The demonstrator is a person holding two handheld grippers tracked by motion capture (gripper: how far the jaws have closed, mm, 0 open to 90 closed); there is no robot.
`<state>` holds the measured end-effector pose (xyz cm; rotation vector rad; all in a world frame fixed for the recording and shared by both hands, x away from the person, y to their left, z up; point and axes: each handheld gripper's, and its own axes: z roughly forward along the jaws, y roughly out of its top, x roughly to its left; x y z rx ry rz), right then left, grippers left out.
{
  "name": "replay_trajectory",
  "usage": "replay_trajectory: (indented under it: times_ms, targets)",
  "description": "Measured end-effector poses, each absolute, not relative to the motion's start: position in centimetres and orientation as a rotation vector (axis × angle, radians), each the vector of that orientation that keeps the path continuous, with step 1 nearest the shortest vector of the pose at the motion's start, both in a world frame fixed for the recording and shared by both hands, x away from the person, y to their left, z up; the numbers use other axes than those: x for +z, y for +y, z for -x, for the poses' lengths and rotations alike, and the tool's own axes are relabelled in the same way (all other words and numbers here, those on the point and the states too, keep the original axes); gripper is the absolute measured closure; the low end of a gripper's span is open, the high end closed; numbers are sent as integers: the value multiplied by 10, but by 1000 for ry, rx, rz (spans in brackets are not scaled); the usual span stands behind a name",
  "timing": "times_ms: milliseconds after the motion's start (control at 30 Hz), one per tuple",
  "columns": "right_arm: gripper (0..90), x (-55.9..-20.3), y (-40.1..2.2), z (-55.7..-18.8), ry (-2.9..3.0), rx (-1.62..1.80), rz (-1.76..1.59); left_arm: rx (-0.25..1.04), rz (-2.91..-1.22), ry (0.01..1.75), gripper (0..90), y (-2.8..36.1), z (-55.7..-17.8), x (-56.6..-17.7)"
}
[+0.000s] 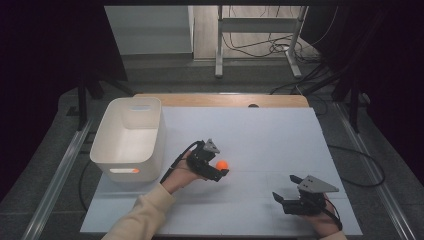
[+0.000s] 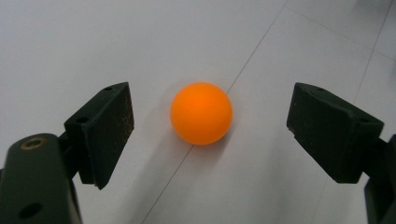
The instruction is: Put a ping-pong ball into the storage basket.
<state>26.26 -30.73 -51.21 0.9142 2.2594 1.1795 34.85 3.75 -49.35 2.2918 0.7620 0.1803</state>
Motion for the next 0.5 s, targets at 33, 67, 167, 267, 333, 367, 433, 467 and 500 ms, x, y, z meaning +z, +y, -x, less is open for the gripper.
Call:
replay_trajectory:
  times_ms: [33,67,167,267,333,367,433,467,500]
  targets:
    - [129,-512,-307,-263,2259,1175,-915,179,-2295,762,158,37,-349,-494]
    - [129,-512,-307,-263,2258,1179,-915,176,-2294,764,158,36,-349,-495]
    - [129,-512,-307,-263,2259,1183,-913,171,-2302,768,158,34,-350,-498]
    - [129,-512,-307,-263,2260,1182,-912,169,-2313,774,154,31,-352,-502]
    - [129,-513,-307,-263,2260,1183,-911,165,-2316,778,154,30,-353,-504]
    - [129,-513,-307,-263,2259,1183,-912,165,-2320,779,155,29,-354,-505]
    - [129,-513,-307,-263,2260,1182,-913,163,-2321,784,156,28,-356,-507]
    - [129,-513,-307,-263,2260,1182,-913,166,-2321,787,157,28,-357,-508]
    - [129,-513,-307,-263,2260,1182,-913,166,-2321,787,157,28,-357,-508]
